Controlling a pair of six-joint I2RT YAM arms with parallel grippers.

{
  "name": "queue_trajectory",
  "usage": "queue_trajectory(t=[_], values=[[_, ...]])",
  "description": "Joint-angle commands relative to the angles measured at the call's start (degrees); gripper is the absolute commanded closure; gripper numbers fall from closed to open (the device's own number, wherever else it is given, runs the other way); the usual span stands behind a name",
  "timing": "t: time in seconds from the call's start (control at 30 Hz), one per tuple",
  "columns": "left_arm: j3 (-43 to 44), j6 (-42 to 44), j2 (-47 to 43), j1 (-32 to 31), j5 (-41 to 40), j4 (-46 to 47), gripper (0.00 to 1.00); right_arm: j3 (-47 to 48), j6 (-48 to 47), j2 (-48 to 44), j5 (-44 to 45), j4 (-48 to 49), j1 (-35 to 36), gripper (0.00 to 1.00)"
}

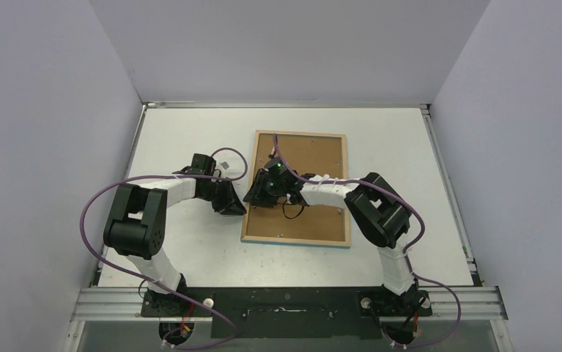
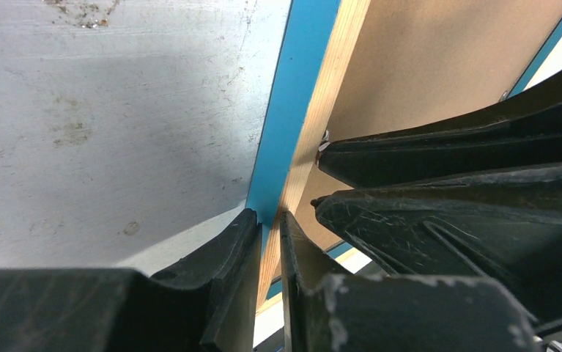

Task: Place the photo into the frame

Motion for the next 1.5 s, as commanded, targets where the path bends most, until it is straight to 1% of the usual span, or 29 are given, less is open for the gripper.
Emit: queue_trajectory(t=[0.0,0.23,0.33,0.4,0.57,0.83,1.17,1.47], values=[[1.0,1.5,1.4,0.1,-2.2,-0.5,0.86,-1.0,-0.2,-0.2,0.6,3.0,0.3,0.66],[1.0,1.3,1.5,0.1,-2.2,-0.6,0.86,-1.9,-3.5,-5.4,5.4,-0.3,0.0,0.65],[1.1,1.2,1.6,0.1,-2.2,-0.7,0.85,-1.4,-3.9,-5.6,6.4,-4.2,-0.1,0.63],[1.1,1.1,1.6,0.1,-2.2,-0.6,0.85,-1.5,-4.0,-5.0,6.2,-5.1,-0.1,0.62],[1.2,1.1,1.7,0.1,-2.3,-0.8,0.84,-1.5,-3.2,-3.2,3.8,-4.0,0.1,0.59],[1.4,1.3,1.9,0.1,-1.9,-0.8,0.85,-0.1,-2.1,-0.1,0.3,-2.6,0.3,0.59],[1.5,1.3,2.2,0.1,-1.5,-0.7,0.85,1.0,-2.0,1.9,-0.3,-3.2,0.4,0.59],[1.4,1.2,2.2,0.1,-1.4,-0.5,0.85,0.5,-1.7,2.5,1.2,-2.6,0.4,0.59]])
